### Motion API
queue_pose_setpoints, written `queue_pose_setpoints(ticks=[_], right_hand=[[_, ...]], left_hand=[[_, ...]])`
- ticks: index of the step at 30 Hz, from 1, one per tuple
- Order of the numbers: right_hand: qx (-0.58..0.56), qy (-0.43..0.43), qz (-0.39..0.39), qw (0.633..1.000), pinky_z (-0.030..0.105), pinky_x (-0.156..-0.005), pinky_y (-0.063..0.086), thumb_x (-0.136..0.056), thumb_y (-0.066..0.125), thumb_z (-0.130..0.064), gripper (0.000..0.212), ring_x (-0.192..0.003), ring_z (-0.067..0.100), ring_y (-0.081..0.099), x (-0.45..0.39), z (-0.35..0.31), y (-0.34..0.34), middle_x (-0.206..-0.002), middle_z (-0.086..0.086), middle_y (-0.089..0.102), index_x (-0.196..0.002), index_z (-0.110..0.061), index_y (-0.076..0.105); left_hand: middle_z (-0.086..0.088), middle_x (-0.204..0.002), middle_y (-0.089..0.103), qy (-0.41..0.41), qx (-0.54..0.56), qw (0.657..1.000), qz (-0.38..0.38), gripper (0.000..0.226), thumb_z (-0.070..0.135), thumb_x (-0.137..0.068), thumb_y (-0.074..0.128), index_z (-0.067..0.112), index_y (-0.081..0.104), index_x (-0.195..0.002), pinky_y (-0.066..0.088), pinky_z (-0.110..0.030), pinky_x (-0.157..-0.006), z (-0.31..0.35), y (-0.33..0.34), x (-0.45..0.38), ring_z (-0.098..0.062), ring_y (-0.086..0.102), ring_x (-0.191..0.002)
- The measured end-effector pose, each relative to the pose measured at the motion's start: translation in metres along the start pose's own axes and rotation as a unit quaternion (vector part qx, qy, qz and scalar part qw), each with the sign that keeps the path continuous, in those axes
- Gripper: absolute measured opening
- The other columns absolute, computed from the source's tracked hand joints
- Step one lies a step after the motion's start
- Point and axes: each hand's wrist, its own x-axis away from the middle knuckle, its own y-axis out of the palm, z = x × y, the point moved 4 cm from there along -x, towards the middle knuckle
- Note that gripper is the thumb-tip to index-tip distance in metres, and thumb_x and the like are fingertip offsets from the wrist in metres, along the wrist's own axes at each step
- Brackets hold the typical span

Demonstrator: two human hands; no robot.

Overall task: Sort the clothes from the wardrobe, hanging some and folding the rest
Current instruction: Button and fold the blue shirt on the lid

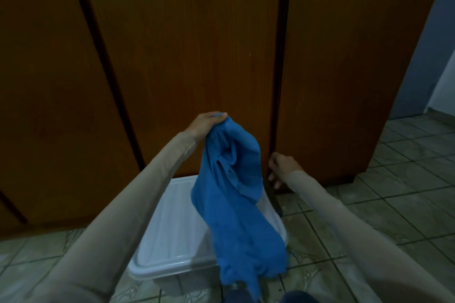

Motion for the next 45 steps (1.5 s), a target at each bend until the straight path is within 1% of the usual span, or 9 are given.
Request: queue_pose_setpoints(ticks=[4, 8, 12, 18, 21, 26, 31, 38, 45], right_hand=[[0.026, 0.054, -0.109, 0.992, 0.032, -0.079, 0.050, -0.090, 0.058, -0.012, 0.030, -0.086, 0.019, 0.058, 0.002, 0.012, 0.015, -0.120, 0.011, 0.054, -0.117, -0.014, 0.047], [-0.030, 0.053, -0.179, 0.982, 0.035, -0.093, 0.049, -0.087, 0.064, -0.025, 0.068, -0.106, 0.020, 0.058, 0.006, 0.010, 0.056, -0.139, 0.008, 0.044, -0.143, -0.014, 0.027], [-0.044, 0.044, -0.101, 0.993, 0.033, -0.087, 0.049, -0.095, 0.051, -0.017, 0.034, -0.088, 0.020, 0.060, 0.006, -0.006, 0.052, -0.122, 0.011, 0.057, -0.127, -0.006, 0.048], [-0.143, 0.082, 0.101, 0.981, 0.034, -0.070, 0.057, -0.099, 0.035, -0.007, 0.030, -0.084, 0.029, 0.064, -0.005, -0.023, -0.006, -0.122, 0.017, 0.053, -0.124, -0.004, 0.051], [-0.223, 0.080, 0.157, 0.959, 0.030, -0.076, 0.052, -0.098, 0.036, -0.006, 0.029, -0.093, 0.028, 0.062, -0.008, -0.032, -0.026, -0.121, 0.014, 0.056, -0.118, -0.008, 0.058], [-0.296, 0.031, 0.133, 0.945, 0.015, -0.050, 0.042, -0.097, 0.041, -0.012, 0.022, -0.066, 0.011, 0.063, -0.005, -0.048, -0.040, -0.100, 0.002, 0.062, -0.092, -0.014, 0.063], [-0.198, -0.025, 0.071, 0.977, 0.036, -0.107, 0.032, -0.090, 0.046, -0.019, 0.031, -0.094, 0.007, 0.059, -0.007, -0.048, -0.033, -0.095, -0.010, 0.067, -0.075, -0.032, 0.070], [-0.091, -0.074, -0.034, 0.992, 0.050, -0.110, -0.020, -0.090, 0.047, -0.013, 0.025, -0.138, 0.022, 0.025, -0.003, -0.039, 0.008, -0.130, -0.008, 0.054, -0.087, -0.030, 0.066], [-0.067, -0.118, -0.112, 0.984, 0.055, -0.109, -0.018, -0.083, 0.049, 0.007, 0.045, -0.130, 0.017, 0.040, -0.017, -0.032, 0.038, -0.118, 0.000, 0.065, -0.093, -0.034, 0.066]], left_hand=[[0.000, -0.111, 0.056, 0.016, -0.002, 1.000, 0.016, 0.033, 0.022, -0.097, 0.049, 0.010, 0.051, -0.127, 0.043, -0.019, -0.078, 0.000, -0.004, 0.003, -0.012, 0.054, -0.099], [0.004, -0.098, 0.058, 0.046, -0.021, 0.999, -0.004, 0.013, 0.018, -0.099, 0.044, 0.016, 0.057, -0.099, 0.046, -0.013, -0.068, 0.004, -0.006, 0.008, -0.008, 0.056, -0.090], [0.000, -0.096, 0.057, 0.071, -0.046, 0.996, 0.010, 0.012, 0.011, -0.099, 0.043, 0.006, 0.052, -0.104, 0.048, -0.009, -0.064, 0.004, -0.017, 0.009, -0.010, 0.057, -0.088], [-0.006, -0.116, 0.055, -0.034, -0.301, 0.947, 0.105, 0.027, 0.014, -0.089, 0.059, 0.010, 0.054, -0.115, 0.052, -0.036, -0.085, -0.027, -0.043, 0.001, -0.023, 0.056, -0.100], [-0.008, -0.117, 0.056, -0.143, -0.330, 0.933, 0.018, 0.040, 0.019, -0.086, 0.062, 0.009, 0.050, -0.123, 0.054, -0.029, -0.071, -0.051, -0.039, 0.003, -0.022, 0.060, -0.095], [-0.008, -0.111, 0.059, -0.242, -0.221, 0.924, -0.197, 0.027, -0.001, -0.089, 0.050, 0.007, 0.051, -0.115, 0.056, -0.025, -0.073, -0.076, -0.004, 0.021, -0.016, 0.062, -0.088], [0.013, -0.142, 0.034, -0.233, -0.267, 0.851, -0.387, 0.048, -0.009, -0.091, 0.037, 0.020, 0.057, -0.123, 0.041, -0.035, -0.101, -0.095, 0.021, 0.030, -0.014, 0.034, -0.135], [-0.008, -0.143, 0.041, -0.169, -0.390, 0.899, -0.103, 0.049, -0.007, -0.091, 0.045, 0.014, 0.045, -0.135, 0.042, -0.034, -0.102, -0.142, 0.008, 0.005, -0.026, 0.042, -0.128], [0.000, -0.151, 0.029, -0.070, -0.370, 0.914, -0.149, 0.096, 0.016, -0.073, 0.079, 0.032, 0.020, -0.147, 0.030, -0.040, -0.112, -0.195, 0.029, -0.005, -0.024, 0.031, -0.137]])
